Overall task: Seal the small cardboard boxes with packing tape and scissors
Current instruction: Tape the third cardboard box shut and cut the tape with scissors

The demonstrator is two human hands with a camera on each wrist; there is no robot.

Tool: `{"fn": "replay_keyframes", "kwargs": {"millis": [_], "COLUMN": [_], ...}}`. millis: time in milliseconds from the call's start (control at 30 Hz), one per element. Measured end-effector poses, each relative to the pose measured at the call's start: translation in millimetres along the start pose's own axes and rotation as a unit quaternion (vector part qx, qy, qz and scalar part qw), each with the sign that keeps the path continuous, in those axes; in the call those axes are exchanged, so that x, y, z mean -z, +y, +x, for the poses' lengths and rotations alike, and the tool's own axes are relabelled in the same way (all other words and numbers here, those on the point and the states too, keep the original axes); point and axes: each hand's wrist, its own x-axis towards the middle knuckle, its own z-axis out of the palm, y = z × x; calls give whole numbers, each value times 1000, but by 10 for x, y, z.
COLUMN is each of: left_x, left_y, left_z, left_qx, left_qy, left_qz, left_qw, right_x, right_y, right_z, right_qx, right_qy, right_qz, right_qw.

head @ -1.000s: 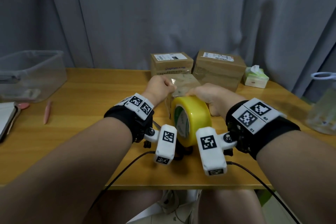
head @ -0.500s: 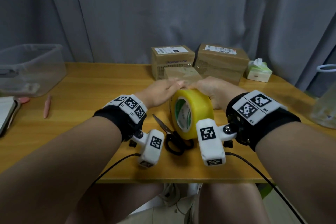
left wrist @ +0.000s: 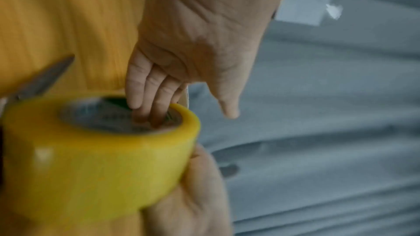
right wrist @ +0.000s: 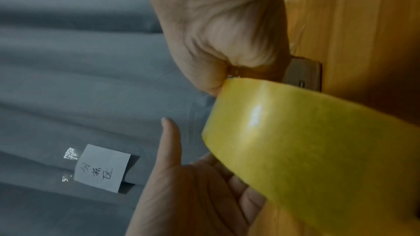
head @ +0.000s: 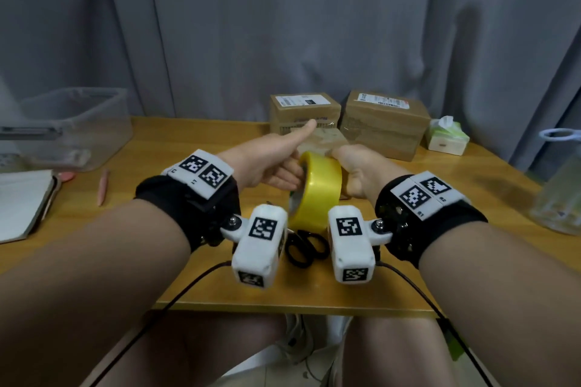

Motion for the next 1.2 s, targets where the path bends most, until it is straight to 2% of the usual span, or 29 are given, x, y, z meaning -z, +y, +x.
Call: {"fn": "replay_keyframes", "kwargs": {"millis": [67,133,200,267,300,333,367,400,533,600,667,700,733,833,900,967,1033,1100,1200], "left_x": [66,92,85,98,120,158,211,270,485,550,594,615,639,706,700,664,642,648,637], "left_y": [-1,-33,-98,-154,-173,-178,-179,-185,-234,-256,-266,-269,-270,-259,-236,-217,-184,-130,-52], "left_z": [4,25,73,130,157,177,191,214,314,378,448,478,509,579,622,668,701,714,718], "left_qx": [6,4,-3,-15,-28,-50,-75,-99,-146,-149,-149,-147,-146,-140,-138,-136,-127,-89,-54], "left_qy": [9,33,70,108,120,127,137,149,183,193,202,204,205,201,190,172,158,139,137], "left_qz": [-33,-55,-74,-69,-59,-39,-11,17,56,86,100,95,89,99,127,178,224,275,373], "left_qw": [999,998,995,992,991,990,988,984,971,966,963,963,964,964,964,959,953,947,916], "right_x": [-65,-87,-95,-79,-56,-25,6,19,-21,-86,-154,-185,-207,-227,-206,-185,-168,-164,-161], "right_y": [-6,-18,-39,-76,-88,-120,-160,-195,-243,-277,-305,-297,-276,-160,-89,-71,-78,-99,-147], "right_z": [31,51,48,96,169,264,369,452,805,940,1066,1120,1168,1231,1238,1227,1228,1225,1173], "right_qx": [-4,-5,-7,32,89,166,240,280,277,280,268,262,257,249,223,185,155,121,113], "right_qy": [-22,-41,-54,-20,21,61,77,61,-52,-70,-78,-81,-84,-66,-17,20,27,26,21], "right_qz": [47,47,-15,-162,-249,-336,-415,-480,-689,-733,-762,-769,-764,-694,-667,-668,-665,-657,-659], "right_qw": [999,998,998,986,964,925,874,829,667,616,584,577,586,672,711,720,730,744,744]}}
